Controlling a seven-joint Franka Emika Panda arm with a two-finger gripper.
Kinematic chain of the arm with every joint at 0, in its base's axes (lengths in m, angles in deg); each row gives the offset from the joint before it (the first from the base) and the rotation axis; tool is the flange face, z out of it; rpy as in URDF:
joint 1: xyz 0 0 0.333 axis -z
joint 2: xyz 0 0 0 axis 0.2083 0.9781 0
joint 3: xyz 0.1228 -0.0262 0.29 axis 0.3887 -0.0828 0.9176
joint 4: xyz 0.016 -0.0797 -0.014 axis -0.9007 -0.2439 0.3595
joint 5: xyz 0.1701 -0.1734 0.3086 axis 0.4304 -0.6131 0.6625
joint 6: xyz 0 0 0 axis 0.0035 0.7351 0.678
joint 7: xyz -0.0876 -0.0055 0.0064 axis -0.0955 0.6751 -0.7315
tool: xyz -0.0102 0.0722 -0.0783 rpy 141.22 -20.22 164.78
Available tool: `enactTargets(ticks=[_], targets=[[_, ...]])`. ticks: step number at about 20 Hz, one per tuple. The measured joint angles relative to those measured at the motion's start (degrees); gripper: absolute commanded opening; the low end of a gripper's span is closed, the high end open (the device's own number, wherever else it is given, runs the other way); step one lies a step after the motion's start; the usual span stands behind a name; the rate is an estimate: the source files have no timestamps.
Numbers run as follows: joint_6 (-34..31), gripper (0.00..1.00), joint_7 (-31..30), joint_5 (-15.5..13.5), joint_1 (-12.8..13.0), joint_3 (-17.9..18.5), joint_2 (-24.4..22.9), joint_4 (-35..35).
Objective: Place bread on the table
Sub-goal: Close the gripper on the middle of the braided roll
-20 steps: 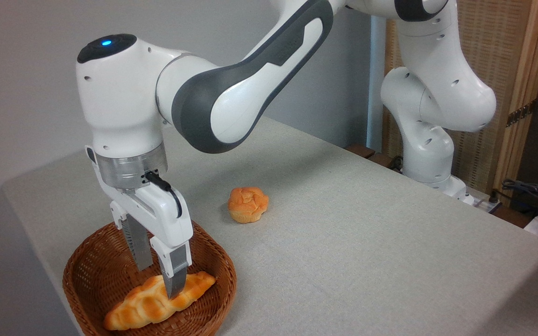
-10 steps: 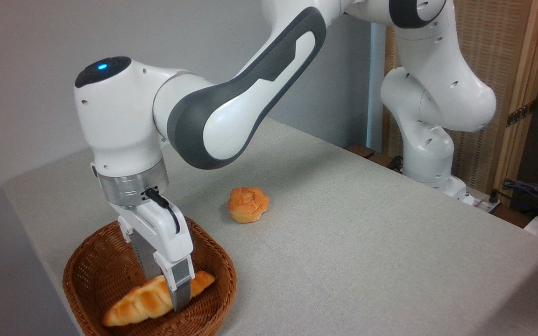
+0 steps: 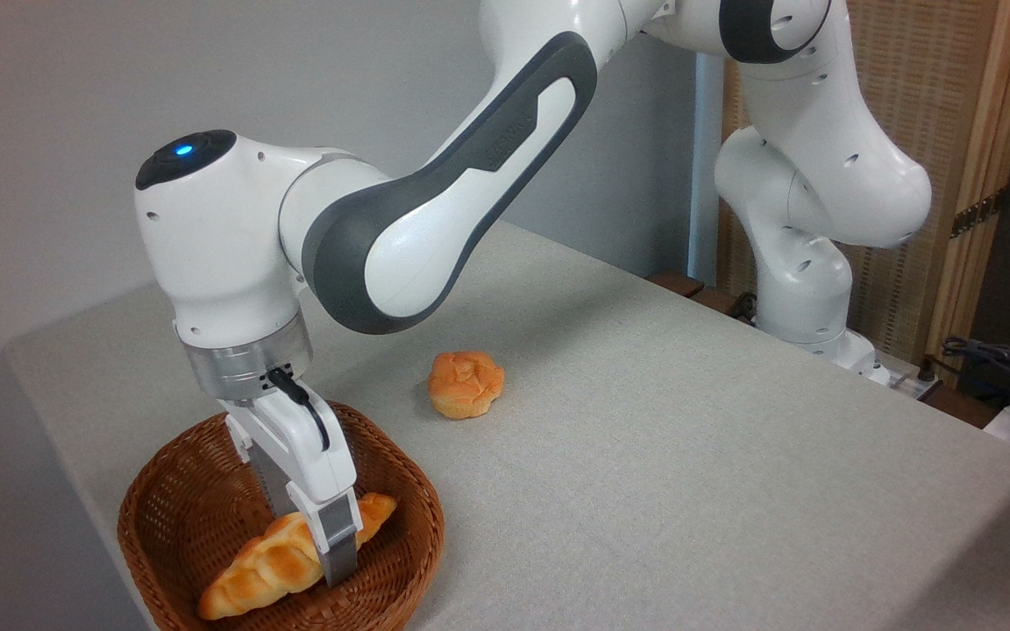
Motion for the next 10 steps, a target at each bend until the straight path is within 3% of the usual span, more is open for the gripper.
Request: enactTargets(ticks=[5,7,10], targets=[[0.0,0.53,0.0,0.0,0.0,0.0,0.0,0.0],[0.0,0.41,0.2,0.1,0.0,0.0,0.0,0.0],[0.0,0.35,1.7,0.1,0.0,0.0,0.0,0.0]])
